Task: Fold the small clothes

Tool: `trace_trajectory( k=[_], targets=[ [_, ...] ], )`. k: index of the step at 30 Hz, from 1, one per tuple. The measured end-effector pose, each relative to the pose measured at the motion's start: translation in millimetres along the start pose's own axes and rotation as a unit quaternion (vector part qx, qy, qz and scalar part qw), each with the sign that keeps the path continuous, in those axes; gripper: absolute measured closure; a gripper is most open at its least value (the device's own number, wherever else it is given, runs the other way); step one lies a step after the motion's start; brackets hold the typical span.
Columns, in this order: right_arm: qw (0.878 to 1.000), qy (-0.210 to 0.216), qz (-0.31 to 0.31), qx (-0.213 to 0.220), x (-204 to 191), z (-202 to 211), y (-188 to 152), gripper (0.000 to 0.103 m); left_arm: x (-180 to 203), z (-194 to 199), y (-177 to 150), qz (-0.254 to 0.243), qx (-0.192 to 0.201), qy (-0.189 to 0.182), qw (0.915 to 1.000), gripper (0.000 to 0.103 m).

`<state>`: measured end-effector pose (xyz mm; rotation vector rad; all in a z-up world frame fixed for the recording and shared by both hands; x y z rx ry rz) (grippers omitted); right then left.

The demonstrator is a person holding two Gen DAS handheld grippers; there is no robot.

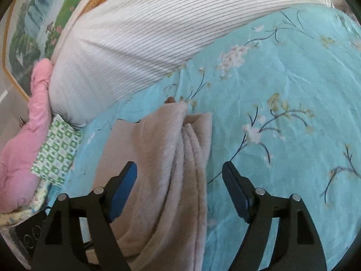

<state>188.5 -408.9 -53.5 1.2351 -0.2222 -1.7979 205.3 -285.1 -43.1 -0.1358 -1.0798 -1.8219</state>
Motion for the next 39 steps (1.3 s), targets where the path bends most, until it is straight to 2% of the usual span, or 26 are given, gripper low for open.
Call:
trace_trajectory(
  k=[6,8,10,13,17,19,22,24,27,28,29,30,31,32,33,36,39],
  targets=[
    [1.0,0.006,0.004,-0.022,-5,1,-11,0.024,1,31,-15,0.004,-0.018,-0.012,0.9998,0.035],
    [1.0,0.008,0.004,-0.029,-6,-1,-13,0.022,-6,45,-16,0.012,-0.018,-0.01,0.9997,0.032],
    [0.999,0.003,0.003,-0.038,-5,-6,-16,0.018,-19,58,-14,0.021,-0.013,0.007,0.9997,0.029],
    [0.999,0.013,-0.004,-0.052,-3,-13,-20,0.018,-47,72,-6,0.053,-0.008,0.025,0.9982,0.028],
    [0.997,0.03,-0.012,-0.072,-1,-24,-26,0.018,-81,82,12,0.107,0.0,0.002,0.9943,0.025],
    [0.996,0.042,-0.016,-0.082,-3,-29,-30,0.018,-94,78,25,0.119,0.004,0.0,0.9929,0.025],
    [0.995,0.043,-0.01,-0.086,-4,-31,-32,0.018,-113,74,43,0.125,0.006,0.025,0.9918,0.025],
    [0.995,0.045,-0.009,-0.087,-3,-32,-32,0.018,-125,70,52,0.13,0.008,0.022,0.9913,0.022],
    [0.995,0.047,-0.006,-0.092,-3,-38,-31,0.018,-141,45,55,0.139,-0.032,0.022,0.9896,0.022],
    [0.995,0.047,-0.004,-0.093,-3,-39,-31,0.018,-146,33,53,0.147,-0.051,0.011,0.9878,0.021],
    [0.994,0.046,-0.003,-0.094,-4,-41,-31,0.018,-150,23,52,0.156,-0.064,-0.007,0.9856,0.016],
    [0.994,0.047,-0.003,-0.096,-6,-42,-32,0.022,-151,17,53,0.159,-0.066,-0.022,0.9849,0.01],
    [0.994,0.052,-0.003,-0.1,-8,-44,-33,0.028,-151,15,56,0.154,-0.061,-0.028,0.9858,0.01],
    [0.992,0.066,-0.011,-0.109,-11,-47,-35,0.044,-148,11,60,0.143,-0.061,-0.027,0.9875,0.012],
    [0.99,0.077,-0.021,-0.116,-12,-49,-37,0.052,-145,8,61,0.132,-0.066,-0.026,0.9888,0.023],
    [0.992,0.062,-0.009,-0.11,-21,-44,-39,0.062,-138,10,60,0.114,-0.067,-0.019,0.9911,0.049],
    [0.993,0.067,-0.006,-0.096,-40,-31,-41,0.065,-131,32,55,0.1,-0.06,-0.019,0.9929,0.056]
  ],
)
Point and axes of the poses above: each gripper's, at about its wrist camera, not at the fingertips, and z roughly against the way its jaws point, x to its right, y to its top, the point moved 6 cm from there along -z, roughly the way its jaws point, and after that the axes turned 3 degrees about z, right-handed, at the moved point
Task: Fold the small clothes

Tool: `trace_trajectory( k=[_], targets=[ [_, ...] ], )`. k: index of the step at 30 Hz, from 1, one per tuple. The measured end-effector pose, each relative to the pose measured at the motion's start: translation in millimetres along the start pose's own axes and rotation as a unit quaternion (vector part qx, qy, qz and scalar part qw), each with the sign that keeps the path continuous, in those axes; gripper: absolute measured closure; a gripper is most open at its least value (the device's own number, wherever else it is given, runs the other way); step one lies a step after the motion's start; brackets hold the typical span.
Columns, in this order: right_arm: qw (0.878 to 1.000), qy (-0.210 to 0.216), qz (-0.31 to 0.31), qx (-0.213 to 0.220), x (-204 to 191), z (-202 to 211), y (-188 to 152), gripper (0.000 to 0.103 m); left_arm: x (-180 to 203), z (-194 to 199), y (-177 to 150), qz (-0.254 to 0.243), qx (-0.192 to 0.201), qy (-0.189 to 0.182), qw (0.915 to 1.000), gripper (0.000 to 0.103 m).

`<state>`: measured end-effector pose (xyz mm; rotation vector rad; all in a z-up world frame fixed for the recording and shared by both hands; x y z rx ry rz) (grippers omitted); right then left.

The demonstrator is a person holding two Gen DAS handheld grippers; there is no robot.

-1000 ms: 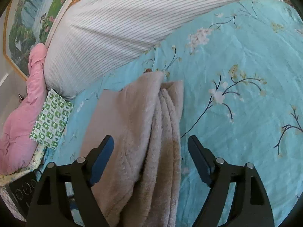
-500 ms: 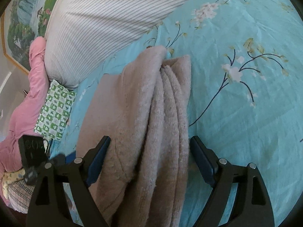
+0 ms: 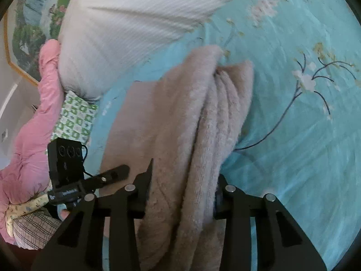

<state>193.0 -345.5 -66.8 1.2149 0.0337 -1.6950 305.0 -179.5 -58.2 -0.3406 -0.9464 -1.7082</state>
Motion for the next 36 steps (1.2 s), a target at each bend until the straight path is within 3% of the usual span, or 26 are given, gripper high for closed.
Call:
trace_trajectory(
  k=[6,10,14,18,21,24,29,32,36],
  targets=[
    [0.998,0.054,0.018,0.003,-56,4,-37,0.065,0,84,-44,-0.018,0.023,0.005,0.9996,0.056],
    [0.995,0.088,0.046,0.001,-95,-10,-73,0.065,-10,132,-77,-0.025,0.033,0.028,0.9988,0.056],
    [0.993,0.11,0.044,-0.017,-109,-27,-105,0.065,-31,152,-115,-0.014,0.028,0.044,0.9985,0.055],
    [0.995,0.081,0.039,-0.032,-101,-41,-125,0.058,-55,144,-137,0.007,0.022,0.056,0.9982,0.045],
    [0.997,0.066,0.03,-0.033,-95,-34,-122,0.049,-61,149,-140,0.03,0.029,0.045,0.9981,0.037],
    [0.998,0.036,0.044,-0.017,-93,-15,-114,0.044,-66,155,-133,0.033,0.037,0.062,0.9969,0.027],
    [0.998,-0.003,0.057,0.032,-98,7,-83,0.044,-90,172,-107,0.066,0.06,0.064,0.9939,0.025],
    [0.998,-0.006,0.065,0.028,-107,-2,-71,0.044,-102,173,-90,0.094,0.07,0.074,0.9904,0.025],
    [0.998,-0.013,0.063,-0.005,-111,-30,-61,0.054,-116,167,-72,0.115,0.078,0.085,0.9866,0.025]
  ],
)
Point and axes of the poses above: each gripper's, at about its wrist camera, not at the fingertips, and z roughly against the way its jaws point, x to its right, y to its top, the point moved 6 cm from there along -z, roughly the way its jaws point, and after that the axes turned 3 degrees about z, right-handed, at the moved point
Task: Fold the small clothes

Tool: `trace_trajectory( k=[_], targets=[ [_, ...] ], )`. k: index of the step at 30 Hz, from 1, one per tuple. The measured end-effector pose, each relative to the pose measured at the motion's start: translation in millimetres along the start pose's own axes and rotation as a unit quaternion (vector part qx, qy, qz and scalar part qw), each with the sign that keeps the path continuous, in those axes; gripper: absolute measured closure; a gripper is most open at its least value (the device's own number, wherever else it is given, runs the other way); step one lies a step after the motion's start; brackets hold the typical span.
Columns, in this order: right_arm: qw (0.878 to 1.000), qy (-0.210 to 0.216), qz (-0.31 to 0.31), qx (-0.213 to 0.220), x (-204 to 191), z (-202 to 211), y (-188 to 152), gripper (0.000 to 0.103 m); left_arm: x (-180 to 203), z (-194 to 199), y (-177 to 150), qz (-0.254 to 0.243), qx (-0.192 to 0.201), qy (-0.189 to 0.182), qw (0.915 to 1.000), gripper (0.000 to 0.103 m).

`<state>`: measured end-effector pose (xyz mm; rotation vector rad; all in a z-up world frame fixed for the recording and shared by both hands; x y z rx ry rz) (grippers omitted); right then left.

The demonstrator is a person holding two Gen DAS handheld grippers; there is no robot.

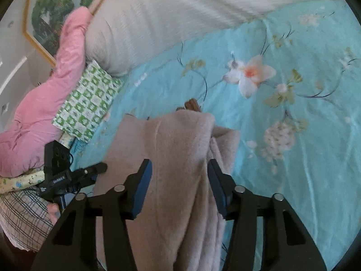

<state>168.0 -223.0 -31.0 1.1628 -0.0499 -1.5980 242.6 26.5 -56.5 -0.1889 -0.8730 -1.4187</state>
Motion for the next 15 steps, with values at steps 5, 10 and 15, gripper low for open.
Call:
trace_trajectory(
  k=[5,10,15],
  targets=[
    [0.999,-0.004,-0.007,-0.031,6,-27,1,0.092,-3,-29,17,-0.02,-0.014,0.058,0.998,0.029],
    [1.0,-0.02,0.007,0.006,12,1,12,0.093,26,-40,23,-0.084,-0.013,0.082,0.993,0.052],
    [0.998,-0.048,-0.012,-0.036,41,-27,-11,0.091,27,-48,13,-0.104,-0.012,0.116,0.9877,0.052]
  ],
)
Point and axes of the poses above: each gripper's, at about its wrist camera, not at the fingertips, and z roughly against the way its jaws point, x to its right, y to its top, the point moved 6 cm from there along -z, roughly the way its jaws point, and after that the axes turned 3 degrees about z, right-handed, at the moved point
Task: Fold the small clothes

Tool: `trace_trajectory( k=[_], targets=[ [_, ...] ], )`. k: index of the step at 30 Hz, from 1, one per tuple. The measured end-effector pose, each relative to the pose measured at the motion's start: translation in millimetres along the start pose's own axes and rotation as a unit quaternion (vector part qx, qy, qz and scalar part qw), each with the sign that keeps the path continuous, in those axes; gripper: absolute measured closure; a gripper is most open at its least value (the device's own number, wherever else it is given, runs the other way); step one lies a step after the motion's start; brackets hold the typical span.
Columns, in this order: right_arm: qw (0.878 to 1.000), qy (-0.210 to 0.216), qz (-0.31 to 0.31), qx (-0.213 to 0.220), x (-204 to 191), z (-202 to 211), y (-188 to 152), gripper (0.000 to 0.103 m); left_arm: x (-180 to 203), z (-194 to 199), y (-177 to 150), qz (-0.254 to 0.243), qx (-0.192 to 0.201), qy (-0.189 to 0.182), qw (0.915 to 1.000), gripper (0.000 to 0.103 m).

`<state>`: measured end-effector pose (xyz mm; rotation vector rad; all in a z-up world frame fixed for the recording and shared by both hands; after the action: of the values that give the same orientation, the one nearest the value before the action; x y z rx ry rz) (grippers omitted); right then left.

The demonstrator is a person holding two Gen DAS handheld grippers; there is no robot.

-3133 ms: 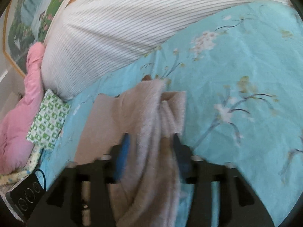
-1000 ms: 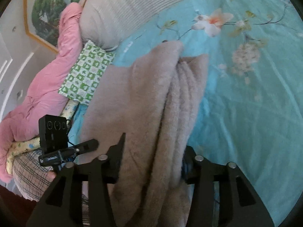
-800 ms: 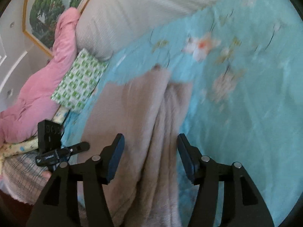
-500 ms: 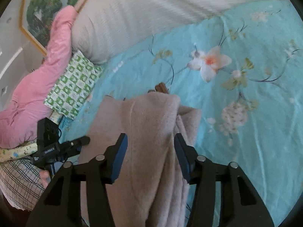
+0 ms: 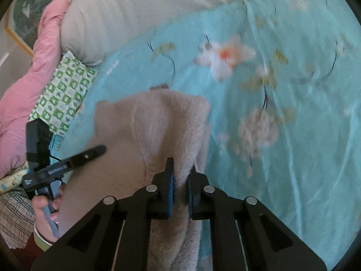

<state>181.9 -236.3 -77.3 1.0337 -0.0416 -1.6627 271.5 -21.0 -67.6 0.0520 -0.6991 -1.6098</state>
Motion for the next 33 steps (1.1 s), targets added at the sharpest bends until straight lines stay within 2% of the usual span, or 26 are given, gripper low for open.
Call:
trace_trajectory(
  k=[3,5,8,13,19,24,27,29,30,32,33],
  targets=[
    [1.0,0.011,-0.019,0.018,-1,16,-2,0.081,2,20,-6,-0.011,0.008,0.007,0.9999,0.052],
    [0.999,0.014,-0.017,0.03,-6,36,-4,0.079,4,43,-17,-0.023,0.018,0.01,0.9995,0.052],
    [0.998,0.016,-0.01,0.057,-10,69,-16,0.073,6,77,-41,-0.032,0.035,0.0,0.9989,0.047],
    [0.996,0.029,-0.028,0.08,-15,105,-59,0.07,13,125,-104,-0.053,0.049,-0.025,0.997,0.041],
    [0.996,0.032,-0.036,0.071,-19,113,-116,0.07,12,149,-177,-0.055,0.047,-0.058,0.9957,0.033],
    [0.997,0.034,-0.037,0.062,-23,101,-128,0.07,12,139,-190,-0.023,0.026,-0.078,0.9963,0.033],
    [0.996,0.039,-0.036,0.065,-26,99,-127,0.07,9,136,-183,0.018,0.016,-0.118,0.9928,0.033],
    [0.996,0.04,-0.04,0.065,-27,97,-126,0.07,8,133,-180,0.039,0.008,-0.131,0.9906,0.033],
    [0.996,0.041,-0.042,0.066,-27,98,-128,0.07,10,133,-182,0.033,0.007,-0.129,0.991,0.032],
    [0.996,0.046,-0.047,0.066,-27,98,-128,0.07,14,133,-190,0.003,0.011,-0.099,0.995,0.03],
    [0.996,0.047,-0.046,0.066,-27,99,-129,0.07,16,132,-198,-0.025,0.016,-0.067,0.9973,0.03]
  ],
)
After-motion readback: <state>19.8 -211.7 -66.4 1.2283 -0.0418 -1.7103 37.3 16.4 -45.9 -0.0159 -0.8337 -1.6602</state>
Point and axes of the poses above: each gripper's, at about its wrist camera, not at the fingertips, and z roughly against the way its jaws point, x to its right, y to its top, the point moved 6 cm from there along -z, roughly the way its jaws point, and after that the axes turned 3 degrees about z, right-handed, at the moved point
